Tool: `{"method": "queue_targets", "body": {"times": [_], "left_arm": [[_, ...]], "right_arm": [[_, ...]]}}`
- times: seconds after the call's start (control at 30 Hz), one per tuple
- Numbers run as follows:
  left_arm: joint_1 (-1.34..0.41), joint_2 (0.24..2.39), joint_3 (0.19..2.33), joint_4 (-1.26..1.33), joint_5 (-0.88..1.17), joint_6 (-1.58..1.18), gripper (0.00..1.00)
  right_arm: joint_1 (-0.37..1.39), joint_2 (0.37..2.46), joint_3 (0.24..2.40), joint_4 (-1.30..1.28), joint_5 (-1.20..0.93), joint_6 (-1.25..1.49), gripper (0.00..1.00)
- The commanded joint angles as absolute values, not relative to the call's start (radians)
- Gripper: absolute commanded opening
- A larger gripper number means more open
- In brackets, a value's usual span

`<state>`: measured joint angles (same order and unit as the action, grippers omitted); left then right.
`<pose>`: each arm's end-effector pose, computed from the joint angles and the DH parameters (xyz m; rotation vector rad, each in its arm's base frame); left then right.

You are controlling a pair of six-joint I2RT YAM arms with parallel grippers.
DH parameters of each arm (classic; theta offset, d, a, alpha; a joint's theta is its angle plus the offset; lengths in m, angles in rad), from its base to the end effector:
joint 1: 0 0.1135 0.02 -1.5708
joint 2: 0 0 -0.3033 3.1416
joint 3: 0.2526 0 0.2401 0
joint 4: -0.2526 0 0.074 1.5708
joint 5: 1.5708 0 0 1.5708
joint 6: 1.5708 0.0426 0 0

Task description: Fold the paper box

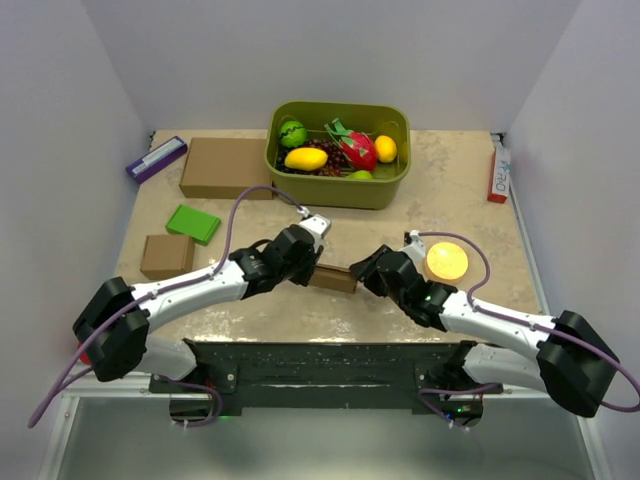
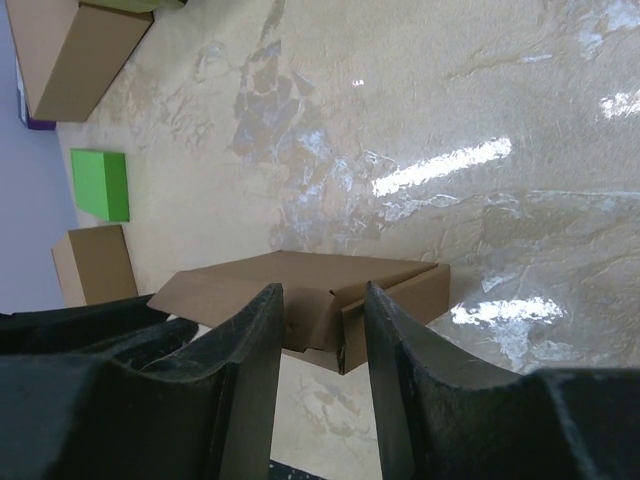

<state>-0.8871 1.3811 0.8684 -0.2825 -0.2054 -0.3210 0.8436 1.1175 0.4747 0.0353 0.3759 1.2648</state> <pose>0.1810 -0.2084 0.2670 0.5661 2.3035 -0.3488 0.1463 0.1409 0.2300 0.6845 2.1392 0.8059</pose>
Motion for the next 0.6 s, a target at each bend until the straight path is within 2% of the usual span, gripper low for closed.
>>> {"method": "queue_targets", "body": {"times": [0.0, 0.4, 0.47, 0.57], "left_arm": [[-0.897, 1.330, 0.861, -0.288, -0.175, -0.334, 0.41], [-0.894, 1.218, 0.848, -0.342, -0.127, -0.367, 0.74], [-0.873, 1.200, 0.850, -0.341, -0.098, -0.394, 0.77], [-0.790, 1.201, 0.845, -0.301, -0.005, -0.442, 0.77]], "right_arm": [[0.848, 1.144, 0.471, -0.011, 0.397, 1.275, 0.39], [0.848, 1.147, 0.486, -0.026, 0.422, 1.264, 0.37], [0.848, 1.149, 0.486, -0.028, 0.422, 1.262, 0.37], [0.848, 1.149, 0.486, -0.026, 0.420, 1.259, 0.37]]}}
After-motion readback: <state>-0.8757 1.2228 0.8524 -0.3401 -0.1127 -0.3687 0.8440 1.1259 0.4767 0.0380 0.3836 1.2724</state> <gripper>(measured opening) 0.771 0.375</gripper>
